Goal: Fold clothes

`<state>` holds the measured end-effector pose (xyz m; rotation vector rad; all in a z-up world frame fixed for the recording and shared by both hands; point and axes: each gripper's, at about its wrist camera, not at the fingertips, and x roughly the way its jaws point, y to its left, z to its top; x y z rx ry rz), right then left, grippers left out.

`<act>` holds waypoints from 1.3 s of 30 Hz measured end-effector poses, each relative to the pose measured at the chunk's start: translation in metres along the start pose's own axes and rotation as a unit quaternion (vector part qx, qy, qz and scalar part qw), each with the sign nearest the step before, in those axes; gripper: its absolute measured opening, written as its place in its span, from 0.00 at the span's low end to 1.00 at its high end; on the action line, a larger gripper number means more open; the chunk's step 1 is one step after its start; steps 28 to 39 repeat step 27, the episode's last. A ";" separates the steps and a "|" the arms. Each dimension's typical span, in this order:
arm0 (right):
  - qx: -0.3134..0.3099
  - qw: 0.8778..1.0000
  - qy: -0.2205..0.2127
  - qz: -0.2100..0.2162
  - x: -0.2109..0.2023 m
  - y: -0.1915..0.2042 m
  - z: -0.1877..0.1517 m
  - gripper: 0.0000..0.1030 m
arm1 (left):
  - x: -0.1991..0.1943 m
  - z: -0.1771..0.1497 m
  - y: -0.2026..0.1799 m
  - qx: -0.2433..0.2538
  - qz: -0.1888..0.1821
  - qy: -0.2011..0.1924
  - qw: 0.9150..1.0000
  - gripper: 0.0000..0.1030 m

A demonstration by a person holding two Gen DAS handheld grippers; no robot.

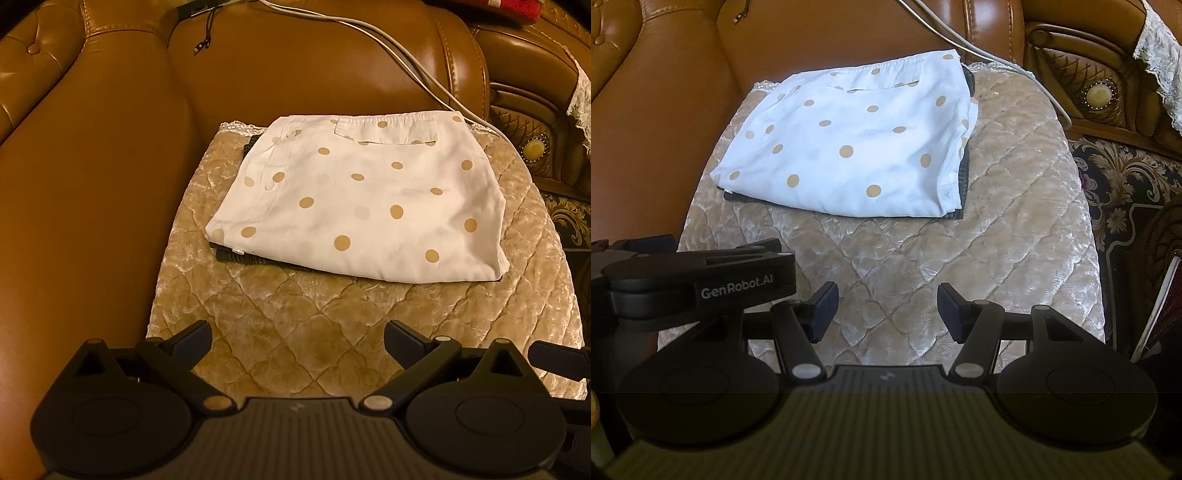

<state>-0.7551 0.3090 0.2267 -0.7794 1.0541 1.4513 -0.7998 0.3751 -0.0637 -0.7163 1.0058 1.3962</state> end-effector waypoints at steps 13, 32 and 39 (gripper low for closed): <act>-0.008 1.000 0.005 0.000 0.003 0.003 0.000 0.65 | 0.005 -0.001 0.000 -0.004 0.011 0.004 1.000 0.94; -0.001 1.000 0.005 0.010 0.003 0.000 0.001 0.65 | 0.009 -0.003 0.005 -0.033 0.011 0.023 0.999 0.99; -0.001 1.000 0.005 0.010 0.003 0.000 0.001 0.65 | 0.009 -0.003 0.005 -0.033 0.011 0.023 0.999 0.99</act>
